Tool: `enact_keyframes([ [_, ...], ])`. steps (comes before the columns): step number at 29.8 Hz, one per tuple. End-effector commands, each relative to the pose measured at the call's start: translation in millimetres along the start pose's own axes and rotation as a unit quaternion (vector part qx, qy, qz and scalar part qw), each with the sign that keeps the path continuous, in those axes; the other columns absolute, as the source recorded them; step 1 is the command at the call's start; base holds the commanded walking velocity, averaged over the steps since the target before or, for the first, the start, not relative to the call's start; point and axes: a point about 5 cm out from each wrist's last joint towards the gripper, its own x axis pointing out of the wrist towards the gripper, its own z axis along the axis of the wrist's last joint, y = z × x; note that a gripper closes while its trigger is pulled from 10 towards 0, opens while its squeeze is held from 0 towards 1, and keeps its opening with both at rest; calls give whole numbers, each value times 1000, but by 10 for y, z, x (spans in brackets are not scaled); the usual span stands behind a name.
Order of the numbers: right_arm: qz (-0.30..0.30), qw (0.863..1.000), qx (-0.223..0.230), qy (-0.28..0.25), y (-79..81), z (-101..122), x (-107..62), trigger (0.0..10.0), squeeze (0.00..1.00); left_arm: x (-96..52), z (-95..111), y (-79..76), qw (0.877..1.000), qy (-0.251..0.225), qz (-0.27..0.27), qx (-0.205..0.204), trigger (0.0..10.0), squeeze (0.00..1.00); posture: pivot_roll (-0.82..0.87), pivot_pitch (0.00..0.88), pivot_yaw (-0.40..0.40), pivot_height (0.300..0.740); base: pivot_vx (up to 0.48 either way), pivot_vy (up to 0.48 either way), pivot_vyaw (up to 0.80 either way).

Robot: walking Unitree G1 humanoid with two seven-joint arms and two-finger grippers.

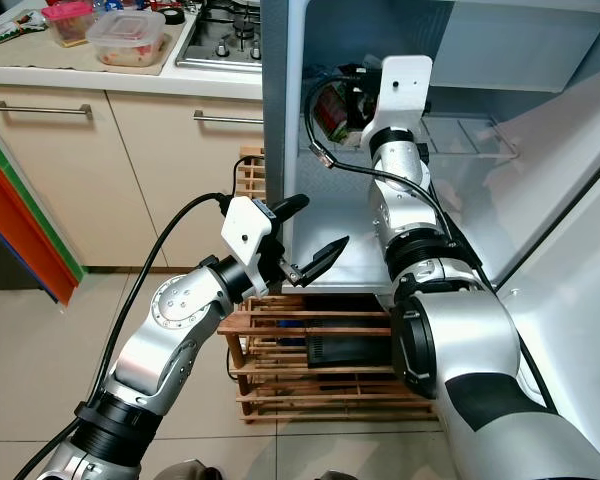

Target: Restocking fridge

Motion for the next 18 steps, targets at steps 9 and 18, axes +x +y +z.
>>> enact_keyframes([
  [9, 2, 1000, -10, -30, 21, 131, 50, 10000, 1000, 5, -31, -10, 1000, 5, -3, 0, 10000, 0, 29, 34, -45, 740, 0, 0, 0],
  [18, 17, 998, -19, -51, 29, 134, 16, 10000, 1000, 19, -34, -5, 1000, 5, -1, 1, 10000, 0, 29, 26, -49, 740, 0, 0, 0],
])
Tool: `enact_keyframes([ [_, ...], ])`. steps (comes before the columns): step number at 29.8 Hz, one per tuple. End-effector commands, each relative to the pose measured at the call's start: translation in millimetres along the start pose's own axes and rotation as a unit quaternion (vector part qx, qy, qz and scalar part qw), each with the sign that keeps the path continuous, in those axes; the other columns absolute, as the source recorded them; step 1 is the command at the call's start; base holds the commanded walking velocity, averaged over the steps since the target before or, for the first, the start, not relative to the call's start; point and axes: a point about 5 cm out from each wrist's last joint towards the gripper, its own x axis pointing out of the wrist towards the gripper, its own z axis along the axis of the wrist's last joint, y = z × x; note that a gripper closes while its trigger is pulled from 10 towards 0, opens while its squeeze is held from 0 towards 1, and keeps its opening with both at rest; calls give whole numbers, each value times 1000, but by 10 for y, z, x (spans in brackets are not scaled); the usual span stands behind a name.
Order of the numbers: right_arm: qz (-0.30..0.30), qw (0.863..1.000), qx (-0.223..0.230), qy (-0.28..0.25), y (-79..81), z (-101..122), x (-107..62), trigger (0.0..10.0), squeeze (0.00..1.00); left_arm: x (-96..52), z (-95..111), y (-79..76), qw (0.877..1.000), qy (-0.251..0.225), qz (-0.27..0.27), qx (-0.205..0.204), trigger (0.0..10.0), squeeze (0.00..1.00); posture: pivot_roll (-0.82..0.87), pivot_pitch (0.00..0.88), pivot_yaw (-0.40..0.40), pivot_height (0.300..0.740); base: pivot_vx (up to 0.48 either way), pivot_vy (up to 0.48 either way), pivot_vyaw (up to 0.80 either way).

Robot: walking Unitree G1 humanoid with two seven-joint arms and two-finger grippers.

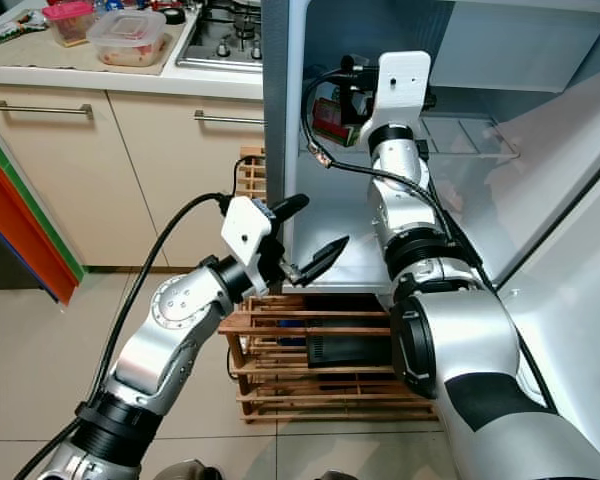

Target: Restocking fridge

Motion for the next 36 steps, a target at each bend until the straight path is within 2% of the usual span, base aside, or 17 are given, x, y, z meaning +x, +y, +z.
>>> enact_keyframes([
  [1, 7, 1000, -5, -23, 0, 77, 20, 10000, 1000, 20, 9, -8, 1000, -2, -2, 5, 10000, 0, 29, 26, -49, 740, 0, 0, 0],
  [4, 5, 1000, -4, -18, -8, 33, -10, 10000, 1000, 19, 10, -4, 1000, -2, -1, 6, 10000, 0, 31, 25, -53, 740, 0, 0, 0],
  [5, 7, 1000, -2, -15, -8, -1, -35, 10000, 878, 18, 10, -5, 1000, -2, 0, 6, 10000, 0, 33, 27, -54, 740, 0, 0, 0],
  [6, 8, 1000, -1, -14, -7, -42, -74, 10000, 0, 15, 9, -2, 1000, -2, 2, 6, 10000, 0, 32, 27, -54, 740, 0, 0, 0],
  [15, 11, 1000, 1, -19, -54, -190, -267, 10000, 0, 5, 2, 3, 1000, -2, 7, 5, 10000, 0, 24, 31, -54, 740, 0, 0, 0],
  [18, 6, 1000, 1, -29, -90, -207, -384, 10000, 0, 6, -9, 17, 1000, 1, 16, 6, 10000, 0, 16, 33, -54, 740, 0, 0, 0],
  [26, -16, 999, -23, -37, -294, -190, -545, 10000, 0, -5, -18, 50, 1000, 2, 28, 4, 10000, 0, -3, 35, -44, 740, 0, 0, 0],
  [28, -16, 999, -22, -34, -292, -189, -560, 10000, 0, -5, -17, 51, 1000, 2, 29, 4, 10000, 0, -3, 34, -44, 740, 0, 0, 0],
  [36, 19, 1000, 13, -20, -68, -160, -695, 10000, 0, -10, -13, 55, 999, 3, 32, 5, 10000, 0, 6, 35, -45, 740, 0, 0, 0],
])
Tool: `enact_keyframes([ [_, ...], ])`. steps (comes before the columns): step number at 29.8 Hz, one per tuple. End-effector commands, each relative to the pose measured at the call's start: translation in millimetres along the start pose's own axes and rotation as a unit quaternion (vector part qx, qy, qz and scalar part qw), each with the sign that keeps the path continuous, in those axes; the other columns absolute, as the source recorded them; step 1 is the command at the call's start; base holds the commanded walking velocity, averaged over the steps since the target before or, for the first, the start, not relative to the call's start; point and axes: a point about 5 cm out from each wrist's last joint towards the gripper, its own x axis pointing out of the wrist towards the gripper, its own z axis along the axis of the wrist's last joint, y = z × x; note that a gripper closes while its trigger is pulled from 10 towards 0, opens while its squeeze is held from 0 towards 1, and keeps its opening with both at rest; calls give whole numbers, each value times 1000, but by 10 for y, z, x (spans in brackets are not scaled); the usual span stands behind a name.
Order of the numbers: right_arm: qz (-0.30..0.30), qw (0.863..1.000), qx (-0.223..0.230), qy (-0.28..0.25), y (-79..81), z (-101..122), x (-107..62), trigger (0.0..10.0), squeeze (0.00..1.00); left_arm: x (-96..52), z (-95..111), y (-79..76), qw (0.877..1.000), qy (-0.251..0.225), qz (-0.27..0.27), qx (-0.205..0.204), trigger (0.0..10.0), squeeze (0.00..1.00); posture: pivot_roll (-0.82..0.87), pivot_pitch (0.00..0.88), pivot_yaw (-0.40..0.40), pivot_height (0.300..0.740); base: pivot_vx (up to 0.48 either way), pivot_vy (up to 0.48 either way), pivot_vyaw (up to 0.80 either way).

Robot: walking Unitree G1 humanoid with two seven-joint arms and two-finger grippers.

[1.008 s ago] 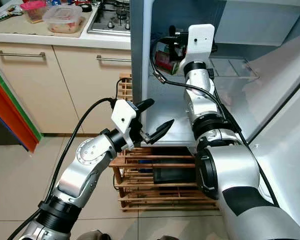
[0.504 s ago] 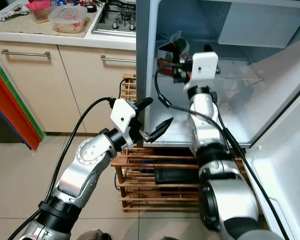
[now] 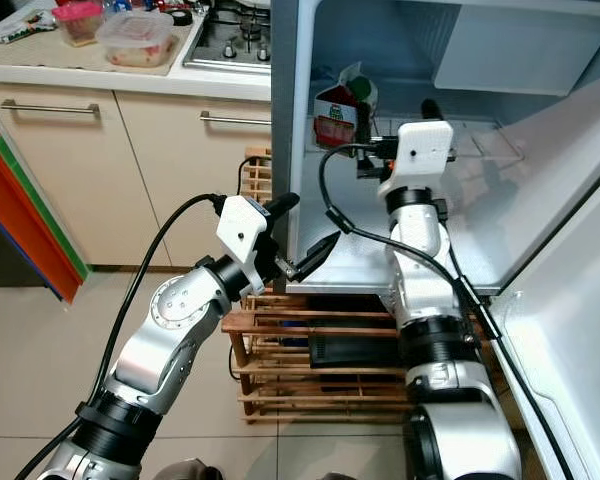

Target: Restocking fridge

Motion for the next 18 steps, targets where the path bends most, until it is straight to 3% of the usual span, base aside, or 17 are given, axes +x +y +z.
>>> enact_keyframes([
  [1, 11, 1000, 13, 3, 48, 26, -46, 10000, 0, 2, -9, 1, 1000, 5, 3, 2, 10000, 0, 7, 37, -43, 740, 0, 0, 0],
  [11, 12, 999, 6, 36, 73, -89, -52, 10000, 0, 5, -1, 13, 1000, 5, 5, 5, 10000, 0, 9, 38, -39, 740, 0, 0, 0],
  [18, 5, 998, -22, 65, 24, -209, 55, 10000, 0, 9, 1, 14, 1000, 4, 7, 4, 10000, 0, 13, 37, -41, 740, 0, 0, 0],
])
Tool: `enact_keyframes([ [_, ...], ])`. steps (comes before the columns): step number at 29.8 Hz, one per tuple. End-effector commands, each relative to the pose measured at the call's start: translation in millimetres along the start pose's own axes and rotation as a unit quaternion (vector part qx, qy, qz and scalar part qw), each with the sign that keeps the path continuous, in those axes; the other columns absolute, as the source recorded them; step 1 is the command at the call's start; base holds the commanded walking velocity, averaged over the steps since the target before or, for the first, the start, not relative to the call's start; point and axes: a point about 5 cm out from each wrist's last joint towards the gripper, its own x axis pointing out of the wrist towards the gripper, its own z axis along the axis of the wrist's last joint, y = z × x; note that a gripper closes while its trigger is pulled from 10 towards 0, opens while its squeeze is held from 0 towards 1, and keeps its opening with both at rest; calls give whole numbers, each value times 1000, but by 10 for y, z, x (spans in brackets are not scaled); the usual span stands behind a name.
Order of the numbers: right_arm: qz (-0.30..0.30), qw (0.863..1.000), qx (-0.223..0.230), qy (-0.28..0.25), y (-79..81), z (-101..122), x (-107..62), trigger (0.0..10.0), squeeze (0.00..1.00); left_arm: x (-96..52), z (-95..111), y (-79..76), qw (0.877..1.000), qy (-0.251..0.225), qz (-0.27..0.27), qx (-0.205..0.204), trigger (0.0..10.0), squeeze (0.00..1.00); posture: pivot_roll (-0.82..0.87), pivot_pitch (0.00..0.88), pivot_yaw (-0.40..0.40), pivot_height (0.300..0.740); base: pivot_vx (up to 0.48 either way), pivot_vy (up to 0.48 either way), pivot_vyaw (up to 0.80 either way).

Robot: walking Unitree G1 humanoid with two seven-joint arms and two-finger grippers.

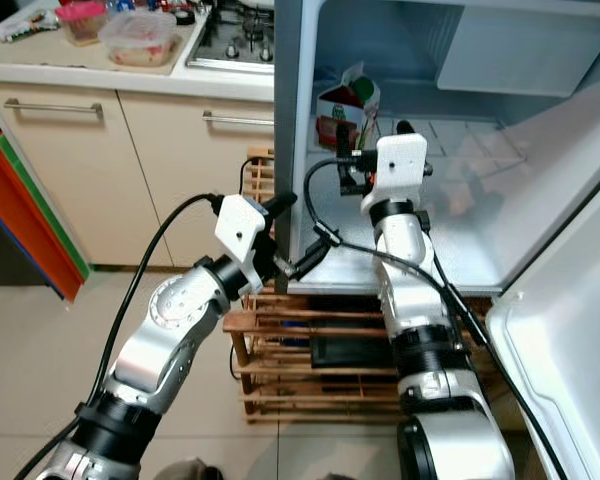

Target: Restocking fridge

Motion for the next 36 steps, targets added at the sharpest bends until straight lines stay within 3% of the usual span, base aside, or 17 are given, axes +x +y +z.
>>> enact_keyframes([
  [1, -7, 1000, -14, 2, -47, -4, 60, 10000, 0, 16, 1, -4, 1000, 3, 0, 3, 10000, 0, 15, 38, -41, 740, 0, 0, 0],
  [12, -34, 998, -49, 20, -188, -20, 224, 10000, 0, 6, 2, 4, 1000, 5, 1, 4, 10000, 0, 23, 40, -41, 740, 0, 0, 0],
  [25, -55, 995, -71, 31, -340, -84, 219, 10000, 0, -2, -5, -2, 1000, 7, 2, 1, 10000, 0, 21, 45, -43, 740, 0, 0, 0],
  [33, -43, 998, -54, -6, -324, 8, 217, 10000, 0, -8, -16, 25, 1000, 12, 11, 6, 10000, 0, 25, 40, -44, 740, 0, 0, 0],
  [36, -32, 999, -32, -21, -325, 27, 138, 10000, 0, -40, -59, 130, 998, 28, 55, 6, 10000, 0, 30, 36, -45, 740, 0, 0, 0],
])
